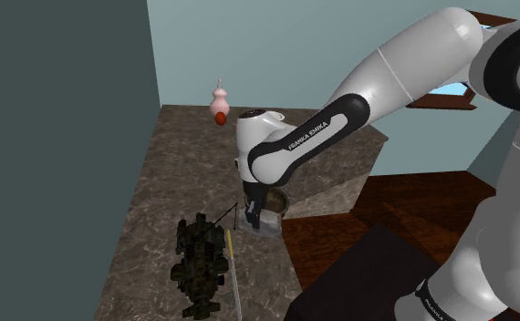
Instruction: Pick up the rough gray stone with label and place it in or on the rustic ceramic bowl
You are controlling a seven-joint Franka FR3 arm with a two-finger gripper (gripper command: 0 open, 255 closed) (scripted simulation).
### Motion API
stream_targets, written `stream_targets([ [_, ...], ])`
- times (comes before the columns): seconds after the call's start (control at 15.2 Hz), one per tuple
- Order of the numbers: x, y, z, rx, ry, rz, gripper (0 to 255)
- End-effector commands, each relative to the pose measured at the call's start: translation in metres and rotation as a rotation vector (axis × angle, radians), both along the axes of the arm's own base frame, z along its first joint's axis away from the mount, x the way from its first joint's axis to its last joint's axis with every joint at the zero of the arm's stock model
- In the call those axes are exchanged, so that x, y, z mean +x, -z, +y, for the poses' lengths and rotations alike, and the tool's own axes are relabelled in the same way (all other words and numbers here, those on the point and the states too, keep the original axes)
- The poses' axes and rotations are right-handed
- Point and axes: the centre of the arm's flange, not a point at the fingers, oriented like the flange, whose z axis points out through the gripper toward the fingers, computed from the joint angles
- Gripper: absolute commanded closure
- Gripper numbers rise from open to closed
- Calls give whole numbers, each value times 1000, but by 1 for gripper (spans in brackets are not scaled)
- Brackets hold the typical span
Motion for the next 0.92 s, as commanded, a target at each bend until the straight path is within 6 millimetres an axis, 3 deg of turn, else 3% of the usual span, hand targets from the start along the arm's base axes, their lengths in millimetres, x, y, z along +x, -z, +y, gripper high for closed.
stream_targets([
  [0.0, -1, -11, 1, 0, 0, 0, 255],
  [0.26, -1, -28, 1, 0, 0, 0, 255],
  [0.86, 72, -37, -92, 0, 0, 0, 255],
])
